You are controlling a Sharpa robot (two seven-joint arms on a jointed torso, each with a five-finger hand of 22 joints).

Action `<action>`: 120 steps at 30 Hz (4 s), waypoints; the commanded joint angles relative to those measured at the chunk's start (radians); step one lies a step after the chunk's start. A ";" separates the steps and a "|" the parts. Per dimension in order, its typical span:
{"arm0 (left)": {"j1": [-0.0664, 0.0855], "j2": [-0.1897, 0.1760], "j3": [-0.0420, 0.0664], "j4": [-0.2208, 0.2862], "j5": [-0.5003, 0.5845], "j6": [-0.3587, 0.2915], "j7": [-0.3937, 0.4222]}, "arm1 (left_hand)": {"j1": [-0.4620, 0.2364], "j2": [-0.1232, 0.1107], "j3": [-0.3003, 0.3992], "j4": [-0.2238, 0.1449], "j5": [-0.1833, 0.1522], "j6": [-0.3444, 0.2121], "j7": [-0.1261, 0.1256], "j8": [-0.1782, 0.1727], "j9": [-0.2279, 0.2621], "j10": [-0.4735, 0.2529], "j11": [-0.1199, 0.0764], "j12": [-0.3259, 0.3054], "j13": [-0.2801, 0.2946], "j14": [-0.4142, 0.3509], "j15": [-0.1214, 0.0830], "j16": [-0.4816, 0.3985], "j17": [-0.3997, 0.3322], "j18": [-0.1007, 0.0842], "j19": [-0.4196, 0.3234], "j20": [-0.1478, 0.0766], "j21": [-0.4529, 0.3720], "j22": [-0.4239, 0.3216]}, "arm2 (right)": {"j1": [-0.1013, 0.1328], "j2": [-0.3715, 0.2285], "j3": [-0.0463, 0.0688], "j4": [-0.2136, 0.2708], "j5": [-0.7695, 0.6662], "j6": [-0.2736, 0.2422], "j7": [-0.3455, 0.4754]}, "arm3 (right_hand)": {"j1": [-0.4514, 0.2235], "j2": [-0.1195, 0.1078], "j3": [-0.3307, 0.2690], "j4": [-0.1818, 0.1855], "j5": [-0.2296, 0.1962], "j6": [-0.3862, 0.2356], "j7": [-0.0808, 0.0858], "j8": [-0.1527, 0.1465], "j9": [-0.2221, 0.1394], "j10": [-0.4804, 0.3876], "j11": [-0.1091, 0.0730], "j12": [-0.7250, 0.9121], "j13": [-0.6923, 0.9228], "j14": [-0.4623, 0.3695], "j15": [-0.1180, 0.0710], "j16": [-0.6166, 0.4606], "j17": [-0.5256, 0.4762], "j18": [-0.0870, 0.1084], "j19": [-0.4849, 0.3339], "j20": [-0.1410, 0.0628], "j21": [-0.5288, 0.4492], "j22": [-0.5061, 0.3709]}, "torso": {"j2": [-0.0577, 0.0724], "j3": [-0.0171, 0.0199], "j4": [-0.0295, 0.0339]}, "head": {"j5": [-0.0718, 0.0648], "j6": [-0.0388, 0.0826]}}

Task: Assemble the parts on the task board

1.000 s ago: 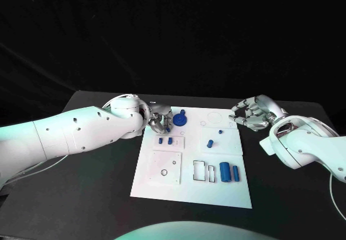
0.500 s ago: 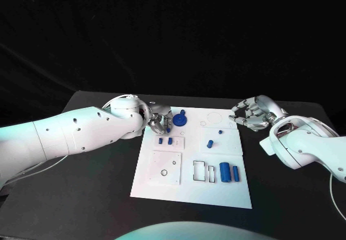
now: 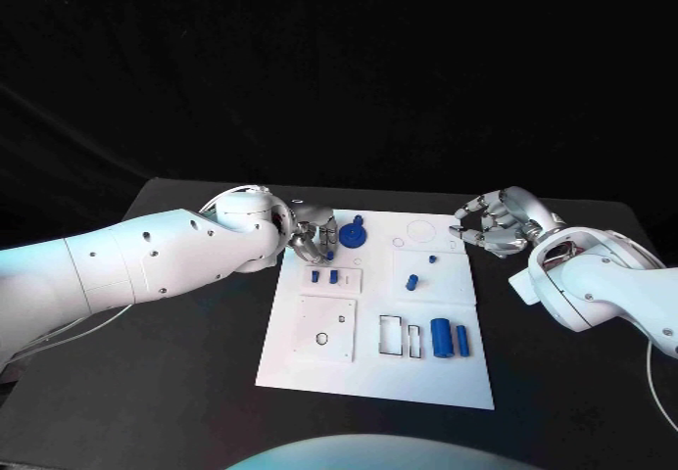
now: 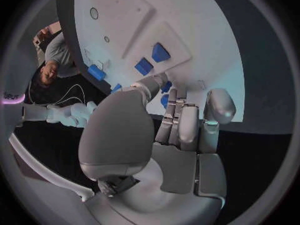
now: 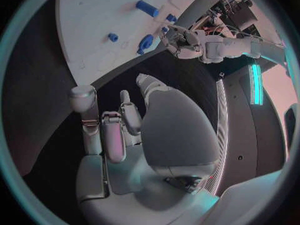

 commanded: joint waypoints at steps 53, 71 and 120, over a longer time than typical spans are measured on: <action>0.004 -0.250 0.012 0.091 1.286 -0.124 0.504 | -0.016 0.055 -0.017 0.005 0.085 0.015 0.036 0.024 0.003 -0.029 0.006 0.080 0.002 -0.383 0.011 -0.371 -0.577 0.099 -0.289 0.018 -0.598 -0.102 | -0.020 0.134 0.000 -0.115 -0.689 0.360 -0.074 | 0.003 -0.076 0.212 -0.139 -0.064 0.093 0.023 -0.026 0.011 -0.276 0.045 -1.084 -0.997 0.059 0.030 -0.040 0.071 0.002 0.011 0.030 0.042 0.083 | 0.002 -0.0022 0.0002 | -0.061 0.011; 0.004 -0.256 0.012 0.102 1.296 -0.129 0.492 | -0.003 0.060 -0.012 -0.007 0.087 -0.002 0.039 0.022 0.003 -0.022 0.005 0.077 -0.004 -0.380 0.008 -0.374 -0.584 0.099 -0.283 0.015 -0.600 -0.108 | -0.049 0.169 0.000 -0.140 -0.692 0.379 -0.072 | 0.005 -0.041 0.301 -0.174 -0.121 0.159 -0.001 -0.008 0.028 -0.176 0.022 -1.114 -1.020 0.063 0.011 -0.031 0.083 -0.002 0.028 0.014 0.073 0.112 | 0.001 0.0000 0.0004 | -0.057 0.001; 0.004 -0.248 0.012 0.088 1.288 -0.127 0.455 | -0.015 0.057 -0.023 -0.013 0.096 -0.056 0.053 0.030 0.008 -0.045 0.018 0.062 -0.018 -0.384 0.017 -0.379 -0.597 0.096 -0.284 0.020 -0.607 -0.118 | -0.053 0.101 0.012 -0.002 -0.740 0.185 -0.146 | -0.022 -0.011 0.425 -0.285 -0.158 0.235 -0.027 0.033 0.084 -0.047 -0.013 -1.155 -1.008 0.066 -0.021 -0.030 0.081 -0.015 0.058 -0.015 0.136 0.172 | -0.001 -0.0005 0.0002 | -0.056 0.001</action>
